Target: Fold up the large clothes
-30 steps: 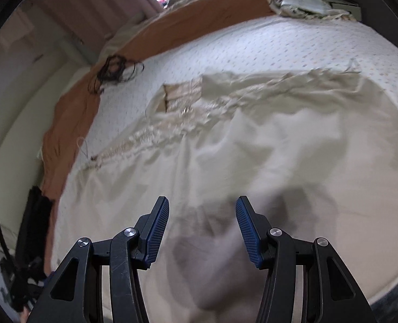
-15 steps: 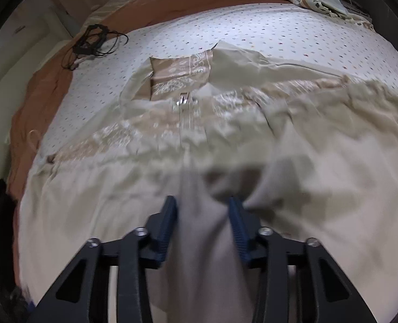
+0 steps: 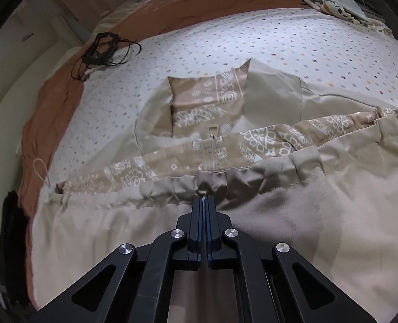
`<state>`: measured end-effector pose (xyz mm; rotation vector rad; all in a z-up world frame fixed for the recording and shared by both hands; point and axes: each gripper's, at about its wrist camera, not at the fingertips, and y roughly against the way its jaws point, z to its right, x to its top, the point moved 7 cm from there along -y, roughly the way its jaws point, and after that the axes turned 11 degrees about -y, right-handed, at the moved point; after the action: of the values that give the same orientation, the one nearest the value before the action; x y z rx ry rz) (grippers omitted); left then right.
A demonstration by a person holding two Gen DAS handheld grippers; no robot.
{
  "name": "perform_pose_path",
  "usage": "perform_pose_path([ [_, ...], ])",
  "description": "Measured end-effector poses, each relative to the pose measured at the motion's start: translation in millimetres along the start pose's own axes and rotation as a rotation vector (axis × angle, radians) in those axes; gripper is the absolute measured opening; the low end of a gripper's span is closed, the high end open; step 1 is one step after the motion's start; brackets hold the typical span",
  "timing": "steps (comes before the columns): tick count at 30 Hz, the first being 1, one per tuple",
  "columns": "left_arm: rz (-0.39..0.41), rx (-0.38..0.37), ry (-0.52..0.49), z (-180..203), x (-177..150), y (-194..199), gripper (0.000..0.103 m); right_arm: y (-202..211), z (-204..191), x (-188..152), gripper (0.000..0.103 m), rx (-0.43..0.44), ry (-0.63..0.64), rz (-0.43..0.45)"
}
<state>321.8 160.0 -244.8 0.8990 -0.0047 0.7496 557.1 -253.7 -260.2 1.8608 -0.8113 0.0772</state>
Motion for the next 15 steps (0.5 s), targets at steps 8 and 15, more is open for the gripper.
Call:
perform_pose_path([
  [8, -0.009, -0.04, 0.005, 12.4, 4.6, -22.1, 0.065, 1.9, 7.4, 4.8, 0.003, 0.057, -0.056, -0.008],
  [15, 0.012, -0.087, -0.01, 22.5, 27.4, -40.4, 0.065, 1.3, 15.3, 8.2, 0.003, 0.158, -0.135, -0.04],
])
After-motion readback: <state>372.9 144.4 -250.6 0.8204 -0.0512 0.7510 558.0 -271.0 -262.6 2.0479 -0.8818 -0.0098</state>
